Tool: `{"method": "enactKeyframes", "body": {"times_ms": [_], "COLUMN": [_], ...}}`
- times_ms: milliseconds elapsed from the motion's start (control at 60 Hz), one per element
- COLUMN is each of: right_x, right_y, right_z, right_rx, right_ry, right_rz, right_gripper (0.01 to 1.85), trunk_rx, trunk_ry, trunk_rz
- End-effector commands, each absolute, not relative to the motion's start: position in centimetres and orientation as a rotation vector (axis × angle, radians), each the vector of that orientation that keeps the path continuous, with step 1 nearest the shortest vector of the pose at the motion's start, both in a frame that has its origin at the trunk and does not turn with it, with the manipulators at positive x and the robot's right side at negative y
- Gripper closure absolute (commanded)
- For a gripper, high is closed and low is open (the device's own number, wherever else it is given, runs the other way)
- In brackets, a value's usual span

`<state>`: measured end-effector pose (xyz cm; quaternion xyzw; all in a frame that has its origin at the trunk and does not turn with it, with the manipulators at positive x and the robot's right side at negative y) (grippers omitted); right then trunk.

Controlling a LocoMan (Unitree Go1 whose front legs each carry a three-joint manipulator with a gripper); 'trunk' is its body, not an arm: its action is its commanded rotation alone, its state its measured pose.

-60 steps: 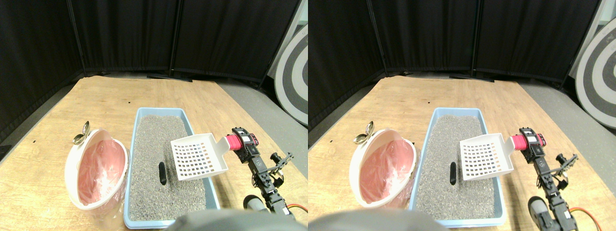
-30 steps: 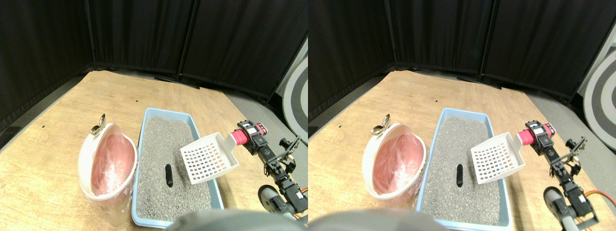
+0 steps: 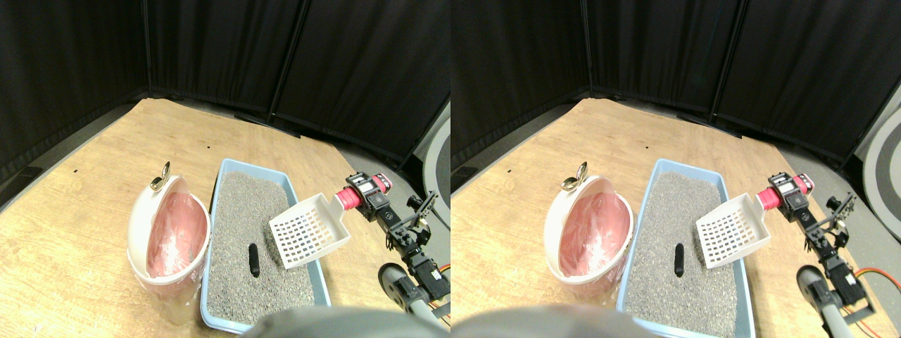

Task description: Scoop (unimanual)

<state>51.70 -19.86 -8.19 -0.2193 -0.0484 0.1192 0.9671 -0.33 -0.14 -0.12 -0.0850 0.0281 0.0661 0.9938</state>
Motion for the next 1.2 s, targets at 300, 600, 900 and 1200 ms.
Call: {"method": "enactKeyframes", "body": {"times_ms": [300, 600, 900, 1200], "right_x": [52.6, 52.1, 51.1, 50.1], "right_y": [-18.1, -16.9, -15.6, -13.2], "right_z": [-8.1, -8.7, -9.7, -11.8], "right_rx": [-0.568, -0.661, -0.811, -0.782], "right_ry": [-0.100, -0.089, -0.106, -0.097], "right_rz": [0.224, 0.286, 0.423, 0.535], "right_gripper": [1.80, 1.80, 1.80, 1.80], "trunk_rx": [-0.192, -0.200, -0.208, -0.239], "trunk_ry": [0.083, 0.094, 0.105, 0.120], "trunk_rz": [0.182, 0.180, 0.182, 0.214]}}
